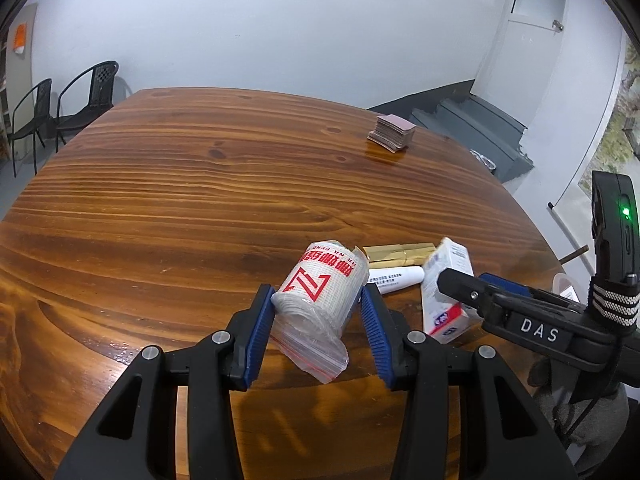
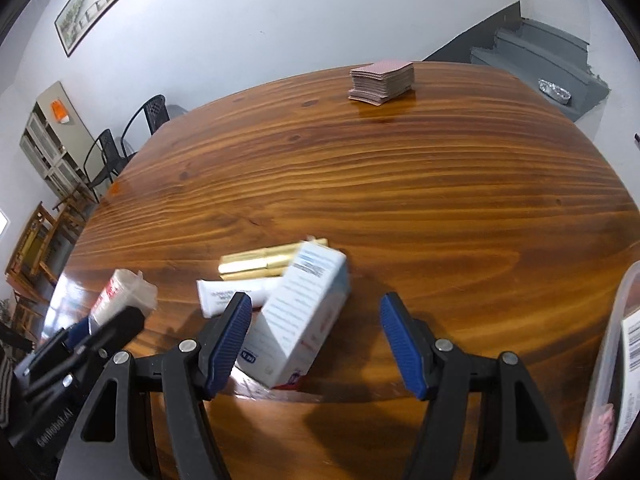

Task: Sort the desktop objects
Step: 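Grasp the white medicine box upright with the right tool, then carry the bandage roll and medicine box over the bowl with both tools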

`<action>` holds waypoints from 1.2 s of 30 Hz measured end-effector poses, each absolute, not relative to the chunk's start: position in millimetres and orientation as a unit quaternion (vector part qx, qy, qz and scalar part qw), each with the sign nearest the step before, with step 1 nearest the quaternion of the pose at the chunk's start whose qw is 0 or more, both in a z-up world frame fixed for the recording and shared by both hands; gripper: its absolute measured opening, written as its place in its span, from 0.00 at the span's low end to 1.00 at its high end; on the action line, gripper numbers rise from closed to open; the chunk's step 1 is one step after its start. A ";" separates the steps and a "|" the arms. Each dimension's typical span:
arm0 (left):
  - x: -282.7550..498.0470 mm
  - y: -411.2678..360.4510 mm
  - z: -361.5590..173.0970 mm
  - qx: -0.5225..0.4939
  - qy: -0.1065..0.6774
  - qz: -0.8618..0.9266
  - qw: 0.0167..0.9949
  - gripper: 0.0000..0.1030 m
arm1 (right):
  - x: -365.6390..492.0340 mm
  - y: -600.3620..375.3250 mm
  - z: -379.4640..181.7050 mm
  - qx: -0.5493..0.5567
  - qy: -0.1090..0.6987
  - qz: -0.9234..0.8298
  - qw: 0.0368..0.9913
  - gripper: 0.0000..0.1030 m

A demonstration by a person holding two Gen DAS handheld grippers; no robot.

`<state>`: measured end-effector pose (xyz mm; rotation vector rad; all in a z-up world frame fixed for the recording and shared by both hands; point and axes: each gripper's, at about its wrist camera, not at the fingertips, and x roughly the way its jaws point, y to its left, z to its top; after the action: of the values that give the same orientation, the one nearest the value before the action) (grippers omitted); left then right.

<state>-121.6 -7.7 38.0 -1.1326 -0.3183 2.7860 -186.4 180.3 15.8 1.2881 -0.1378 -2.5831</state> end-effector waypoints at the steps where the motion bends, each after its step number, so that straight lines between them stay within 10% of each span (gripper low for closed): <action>1: -121.6 -6.9 38.3 -0.373 -0.104 0.920 0.060 0.46 | -183.9 182.0 17.2 0.439 -0.039 -0.889 0.122 0.69; 11: -118.5 3.5 40.5 -0.372 -0.099 0.920 0.070 0.46 | -181.8 163.5 -1.2 0.439 0.035 -0.890 0.120 0.28; 36: -108.1 34.6 47.3 -0.365 -0.081 0.921 0.112 0.46 | -136.3 212.7 35.2 0.387 -0.057 -0.910 0.138 0.27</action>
<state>-108.1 34.6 47.3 -1.0724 -0.2370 2.7027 -136.3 212.7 35.2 1.1203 -0.1656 -2.6322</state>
